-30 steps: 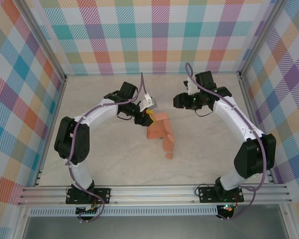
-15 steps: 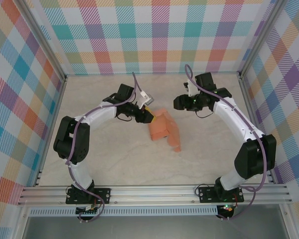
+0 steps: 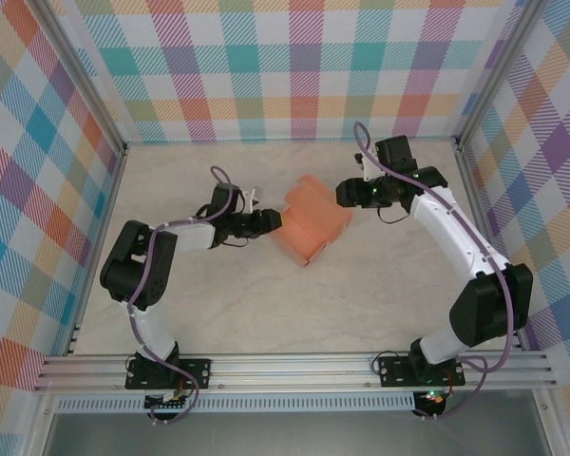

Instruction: Fold the paper box

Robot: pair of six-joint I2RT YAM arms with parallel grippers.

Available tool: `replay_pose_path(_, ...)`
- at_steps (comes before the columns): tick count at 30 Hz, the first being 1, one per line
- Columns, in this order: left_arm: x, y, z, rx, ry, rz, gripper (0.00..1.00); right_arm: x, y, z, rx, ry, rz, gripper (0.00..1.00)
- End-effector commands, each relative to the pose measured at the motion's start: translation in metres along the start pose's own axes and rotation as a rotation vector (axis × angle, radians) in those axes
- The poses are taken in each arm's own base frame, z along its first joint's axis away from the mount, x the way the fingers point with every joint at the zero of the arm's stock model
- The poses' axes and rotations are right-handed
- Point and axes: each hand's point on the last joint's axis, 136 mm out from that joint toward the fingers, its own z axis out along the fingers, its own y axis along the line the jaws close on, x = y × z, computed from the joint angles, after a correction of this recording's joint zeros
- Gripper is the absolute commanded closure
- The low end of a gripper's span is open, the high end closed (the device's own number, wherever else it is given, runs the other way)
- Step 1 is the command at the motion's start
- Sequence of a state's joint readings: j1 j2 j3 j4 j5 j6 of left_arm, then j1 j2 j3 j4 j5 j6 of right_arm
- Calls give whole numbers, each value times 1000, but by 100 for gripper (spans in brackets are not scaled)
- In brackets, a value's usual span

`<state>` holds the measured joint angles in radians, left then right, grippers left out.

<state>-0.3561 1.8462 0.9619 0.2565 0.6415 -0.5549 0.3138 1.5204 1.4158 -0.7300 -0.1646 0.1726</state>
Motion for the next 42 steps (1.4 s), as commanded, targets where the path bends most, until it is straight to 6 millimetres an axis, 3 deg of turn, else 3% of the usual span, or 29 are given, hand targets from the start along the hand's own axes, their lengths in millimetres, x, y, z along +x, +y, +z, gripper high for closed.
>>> replay_pose_path(1,-7,30,2,-62,-90,-189,46,-2,-31,-19,187,-44,108,37)
replay_pose_path(3,-8,39,-4,-84,-127,-243,40,8,-49,-23,246,-54,253,35)
replay_pose_path(5,-8,41,-9,-93,-149,-259,34,15,-45,-19,189,-67,272,36)
replay_pose_path(8,-6,38,-16,-88,-152,-262,30,22,-25,-10,46,-79,138,37)
replay_pose_path(11,-1,37,-28,-106,-171,-242,24,33,-21,-4,16,-56,30,39)
replay_pose_path(15,-5,32,-47,-144,-194,-124,24,55,-35,7,74,41,184,43)
replay_pose_path(19,-15,26,-64,-209,-229,43,24,74,-15,29,-94,76,313,47)
replay_pose_path(22,-31,12,-79,-185,-247,113,24,64,1,28,-194,43,202,44)
replay_pose_path(25,-49,-3,-94,-173,-277,171,22,46,-1,24,-198,37,147,43)
replay_pose_path(28,-57,-11,-96,-169,-237,208,22,30,4,28,-309,82,251,48)
replay_pose_path(31,-57,-34,-88,-47,-182,260,22,18,21,34,-451,98,340,50)
replay_pose_path(38,-68,-72,-94,86,-169,384,17,-5,21,31,-530,125,489,35)
replay_pose_path(42,-72,-70,-85,58,-77,413,13,-5,21,38,-530,190,602,32)
